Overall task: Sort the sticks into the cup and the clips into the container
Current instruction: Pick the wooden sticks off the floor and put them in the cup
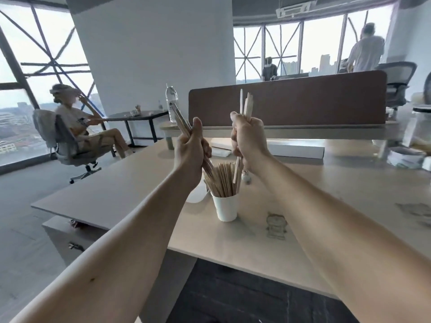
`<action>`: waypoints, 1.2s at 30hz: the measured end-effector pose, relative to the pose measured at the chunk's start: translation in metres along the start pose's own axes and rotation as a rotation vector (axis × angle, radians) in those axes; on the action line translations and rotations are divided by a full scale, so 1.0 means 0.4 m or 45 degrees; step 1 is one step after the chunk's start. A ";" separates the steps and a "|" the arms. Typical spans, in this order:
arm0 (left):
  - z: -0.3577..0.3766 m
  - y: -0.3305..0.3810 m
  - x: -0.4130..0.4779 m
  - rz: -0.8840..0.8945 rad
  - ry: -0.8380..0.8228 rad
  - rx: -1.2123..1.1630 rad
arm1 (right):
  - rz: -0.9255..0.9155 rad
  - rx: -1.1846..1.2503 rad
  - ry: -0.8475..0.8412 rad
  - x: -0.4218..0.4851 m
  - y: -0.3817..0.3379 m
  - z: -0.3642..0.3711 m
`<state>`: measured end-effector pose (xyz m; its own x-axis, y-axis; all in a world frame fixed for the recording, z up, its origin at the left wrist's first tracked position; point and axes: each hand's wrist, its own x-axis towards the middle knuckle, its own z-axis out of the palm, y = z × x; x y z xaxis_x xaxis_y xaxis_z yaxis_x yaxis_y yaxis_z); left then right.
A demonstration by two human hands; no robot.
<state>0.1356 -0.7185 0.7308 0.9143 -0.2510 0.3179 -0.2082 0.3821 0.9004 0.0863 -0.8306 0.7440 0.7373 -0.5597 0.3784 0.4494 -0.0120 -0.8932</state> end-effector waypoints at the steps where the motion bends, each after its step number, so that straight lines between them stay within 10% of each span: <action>1: 0.010 -0.007 0.008 0.014 -0.004 0.009 | -0.006 0.023 0.015 0.008 0.008 -0.004; 22: 0.011 -0.115 0.062 0.049 -0.032 0.674 | -0.151 -0.174 0.061 0.043 0.162 -0.002; 36: -0.017 -0.150 0.058 0.000 -0.046 0.591 | -0.226 -0.479 0.019 0.067 0.169 0.008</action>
<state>0.1717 -0.7411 0.6820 0.9032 -0.2851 0.3208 -0.3495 -0.0546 0.9353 0.1381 -0.8438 0.6947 0.6565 -0.5333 0.5335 0.3512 -0.4098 -0.8418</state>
